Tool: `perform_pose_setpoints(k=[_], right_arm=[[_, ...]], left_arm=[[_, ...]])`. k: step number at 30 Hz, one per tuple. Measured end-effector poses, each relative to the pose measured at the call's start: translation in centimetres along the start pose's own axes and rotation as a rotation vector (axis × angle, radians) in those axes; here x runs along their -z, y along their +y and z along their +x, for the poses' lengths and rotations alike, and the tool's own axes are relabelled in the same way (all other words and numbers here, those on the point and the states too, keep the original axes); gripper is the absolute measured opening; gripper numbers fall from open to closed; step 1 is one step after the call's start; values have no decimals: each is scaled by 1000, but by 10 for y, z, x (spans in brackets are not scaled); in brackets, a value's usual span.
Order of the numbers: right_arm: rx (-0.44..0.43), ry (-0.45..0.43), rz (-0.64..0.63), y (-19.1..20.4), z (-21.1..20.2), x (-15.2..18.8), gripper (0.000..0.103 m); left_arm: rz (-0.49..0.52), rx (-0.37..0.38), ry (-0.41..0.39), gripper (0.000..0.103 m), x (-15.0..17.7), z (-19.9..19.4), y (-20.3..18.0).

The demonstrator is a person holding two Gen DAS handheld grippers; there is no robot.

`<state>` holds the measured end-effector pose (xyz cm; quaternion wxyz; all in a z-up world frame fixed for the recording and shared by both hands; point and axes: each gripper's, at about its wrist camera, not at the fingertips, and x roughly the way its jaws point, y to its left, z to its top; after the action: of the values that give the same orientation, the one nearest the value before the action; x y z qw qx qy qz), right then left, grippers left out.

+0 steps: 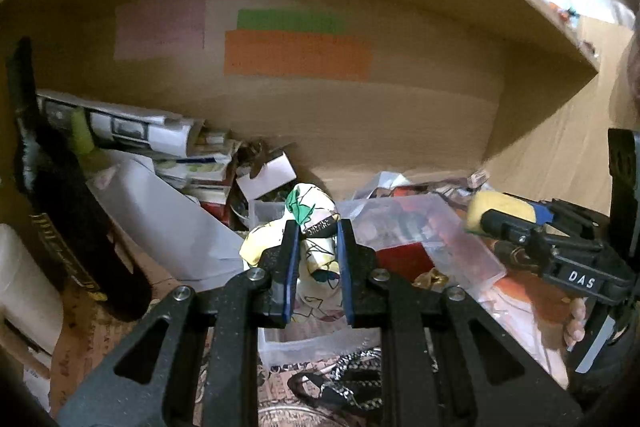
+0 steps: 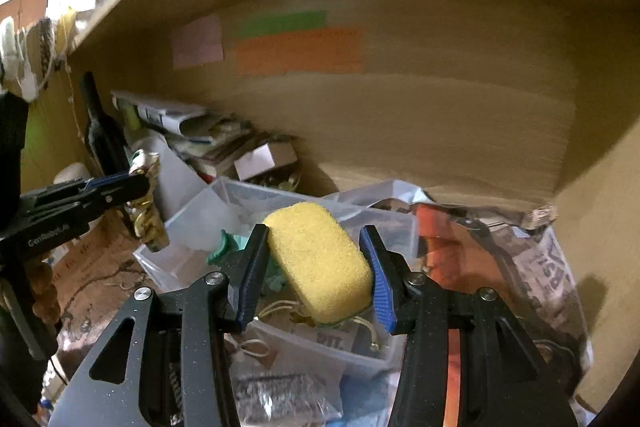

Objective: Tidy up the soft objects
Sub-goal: 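Lower the sponge and floral fabric into the clear box and open both grippers, then grasp the silver mesh bag with the right gripper while the left gripper grasps the black chain bag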

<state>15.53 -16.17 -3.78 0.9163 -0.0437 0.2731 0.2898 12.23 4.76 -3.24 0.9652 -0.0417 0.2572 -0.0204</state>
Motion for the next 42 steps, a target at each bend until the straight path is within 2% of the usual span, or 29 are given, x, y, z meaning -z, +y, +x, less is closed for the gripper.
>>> perform_pose_setpoints(k=[6,13,15,17,20,25,32,37,42], right_arm=[[-32,111,-53,9,38,4,43],[-42,231,-64,7,67,12,43],[-40,248,-60,6,71,14,45],[-43,260,-52,5,73,15,54],[-35,246,-46,4,70,14,63],[-20,198,-49,4,56,9,67],[-18,116,-52,6,26,3,72],[-17,79,-57,9,2,11,72],[-16,68,-34,9,-14,27,79]], left_arm=[[3,-13,91,17,5,38,3],[6,15,162,17,12,62,0],[19,22,177,17,14,66,-3],[27,30,195,21,17,69,-6],[30,34,200,32,18,71,-9],[31,32,176,38,15,58,-11],[42,41,96,49,9,21,-14],[47,50,77,53,14,1,-15],[46,57,106,53,29,-5,-15]])
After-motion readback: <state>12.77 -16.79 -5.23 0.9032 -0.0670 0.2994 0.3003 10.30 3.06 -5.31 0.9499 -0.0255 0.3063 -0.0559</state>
